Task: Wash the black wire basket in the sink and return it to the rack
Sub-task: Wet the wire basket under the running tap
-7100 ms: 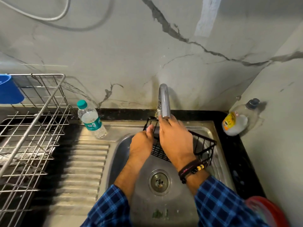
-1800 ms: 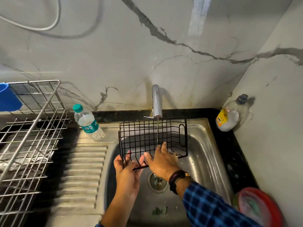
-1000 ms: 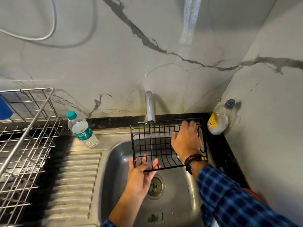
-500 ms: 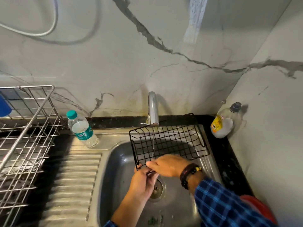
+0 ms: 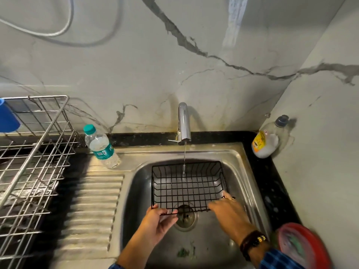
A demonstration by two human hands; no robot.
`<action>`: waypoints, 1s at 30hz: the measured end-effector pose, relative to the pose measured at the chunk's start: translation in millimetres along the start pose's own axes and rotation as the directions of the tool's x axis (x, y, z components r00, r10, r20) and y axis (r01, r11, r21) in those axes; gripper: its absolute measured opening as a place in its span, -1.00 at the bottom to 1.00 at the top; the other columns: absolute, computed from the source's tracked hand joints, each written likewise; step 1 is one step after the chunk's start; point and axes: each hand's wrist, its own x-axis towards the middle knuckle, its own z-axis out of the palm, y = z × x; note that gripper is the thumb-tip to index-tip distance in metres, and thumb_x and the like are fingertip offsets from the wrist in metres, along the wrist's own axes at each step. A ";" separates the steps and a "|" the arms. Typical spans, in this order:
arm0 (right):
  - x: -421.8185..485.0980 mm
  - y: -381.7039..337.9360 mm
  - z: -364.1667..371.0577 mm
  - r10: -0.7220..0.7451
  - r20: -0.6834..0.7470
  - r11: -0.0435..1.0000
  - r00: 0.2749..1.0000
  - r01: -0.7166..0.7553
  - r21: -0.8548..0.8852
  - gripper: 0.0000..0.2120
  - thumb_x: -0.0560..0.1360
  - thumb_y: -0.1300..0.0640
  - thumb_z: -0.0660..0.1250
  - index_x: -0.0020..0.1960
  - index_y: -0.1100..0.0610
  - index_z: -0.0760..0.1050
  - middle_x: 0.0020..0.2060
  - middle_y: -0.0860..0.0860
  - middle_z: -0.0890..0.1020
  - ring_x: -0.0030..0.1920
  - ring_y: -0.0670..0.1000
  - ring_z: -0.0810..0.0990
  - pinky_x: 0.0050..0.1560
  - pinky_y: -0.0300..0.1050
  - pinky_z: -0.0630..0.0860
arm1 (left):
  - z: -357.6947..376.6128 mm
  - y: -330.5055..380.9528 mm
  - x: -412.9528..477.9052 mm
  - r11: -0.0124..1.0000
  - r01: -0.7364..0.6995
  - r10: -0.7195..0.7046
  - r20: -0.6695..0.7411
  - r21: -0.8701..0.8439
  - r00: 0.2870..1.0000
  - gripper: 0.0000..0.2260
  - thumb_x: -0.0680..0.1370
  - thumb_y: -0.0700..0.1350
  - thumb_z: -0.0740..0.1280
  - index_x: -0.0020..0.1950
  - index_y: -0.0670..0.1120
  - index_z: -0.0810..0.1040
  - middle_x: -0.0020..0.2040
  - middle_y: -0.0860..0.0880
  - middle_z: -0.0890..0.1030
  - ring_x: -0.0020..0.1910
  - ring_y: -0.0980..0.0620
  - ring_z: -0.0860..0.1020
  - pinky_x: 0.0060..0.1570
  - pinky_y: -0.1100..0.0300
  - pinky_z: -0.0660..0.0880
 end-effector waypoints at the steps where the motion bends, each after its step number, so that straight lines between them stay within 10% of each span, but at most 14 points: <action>1: -0.7 -1.0 7.1 0.017 0.004 1.000 1.000 -0.018 0.014 -0.56 0.54 0.34 0.27 0.32 -0.03 0.49 0.18 -0.02 0.65 0.35 0.01 0.49 0.47 -0.04 -0.29 | -1.2 -3.1 2.9 0.996 0.001 0.001 -0.014 0.090 1.000 -0.76 0.64 -0.35 0.20 0.19 -0.04 0.37 -0.01 -0.38 0.66 -0.25 -0.21 0.70 -0.30 -0.12 0.67; 4: -10.8 -2.9 24.0 0.090 0.094 0.995 0.992 -0.094 0.045 -0.57 0.60 0.28 0.24 0.41 -0.04 0.44 0.15 0.03 0.66 0.43 0.07 0.41 0.58 0.06 -0.08 | -3.7 -11.0 11.0 0.949 0.008 0.021 -0.090 0.317 0.996 -0.97 0.67 -0.21 0.21 0.10 -0.12 0.42 -0.04 -0.30 0.66 -0.24 -0.13 0.65 -0.23 -0.13 0.65; 10: -43.2 -8.4 42.1 0.105 0.129 0.987 0.986 -0.119 0.105 -0.62 0.62 0.20 0.27 0.41 -0.03 0.43 0.14 0.02 0.65 0.43 0.08 0.41 0.54 0.06 -0.04 | -32.8 -21.0 19.6 0.773 -0.021 0.106 -0.097 0.634 0.990 -0.69 0.55 -0.15 0.43 0.24 -0.22 0.49 0.08 -0.21 0.61 0.05 -0.15 0.61 0.20 -0.11 0.55; 13: -58.6 -8.9 34.0 0.115 0.086 0.986 0.990 -0.124 0.112 -0.65 0.62 0.20 0.26 0.38 -0.03 0.47 0.16 0.02 0.66 0.43 0.06 0.42 0.54 0.01 -0.11 | -44.4 -22.4 16.9 0.756 -0.067 0.146 -0.068 0.652 0.987 -0.52 0.50 -0.24 0.47 0.31 -0.04 0.32 0.19 -0.15 0.51 0.09 -0.16 0.59 -0.03 -0.07 0.61; 17: -68.3 -13.5 26.4 0.117 0.031 0.980 0.993 -0.120 0.156 -0.65 0.60 0.24 0.30 0.33 -0.04 0.50 0.19 -0.03 0.65 0.41 -0.01 0.44 0.43 -0.11 -0.23 | -27.7 -23.7 8.0 0.602 -0.156 0.253 -0.002 0.783 0.967 -0.82 0.57 -0.15 0.38 0.14 -0.09 0.49 0.04 -0.10 0.59 0.00 -0.09 0.58 -0.04 -0.05 0.56; 20: -74.1 -11.7 20.0 0.111 0.005 0.979 0.994 -0.111 0.171 -0.63 0.60 0.22 0.30 0.36 -0.06 0.47 0.21 -0.04 0.64 0.45 0.00 0.39 0.42 -0.10 -0.23 | -18.2 -19.2 5.2 0.679 -0.168 0.264 -0.024 0.715 0.964 -0.79 0.54 -0.11 0.45 0.10 -0.20 0.59 -0.10 -0.13 0.65 -0.07 -0.13 0.64 0.01 -0.09 0.59; 26: -107.4 10.2 2.0 -0.065 -0.130 0.964 0.989 0.096 0.247 -0.53 0.59 0.13 0.33 0.45 -0.14 0.36 0.45 -0.18 0.37 0.49 -0.15 0.25 0.55 -0.11 0.04 | -8.3 -17.1 -27.6 0.829 -0.248 0.267 0.034 0.501 0.963 -0.62 0.49 0.09 0.47 -0.05 -0.23 0.56 -0.38 -0.11 0.56 -0.45 -0.02 0.56 -0.51 0.21 0.53; 30: -155.9 42.1 -17.7 0.393 -0.486 0.832 0.780 -0.077 0.549 -0.87 0.59 0.01 0.30 0.10 -0.10 0.58 0.05 -0.16 0.63 0.03 -0.16 0.60 0.06 -0.18 0.53 | -1.6 -14.0 -49.9 0.801 -0.329 0.367 0.025 0.501 0.930 -0.43 0.48 0.40 0.25 -0.13 -0.14 0.49 -0.33 -0.02 0.42 -0.51 0.09 0.35 -0.53 0.23 0.31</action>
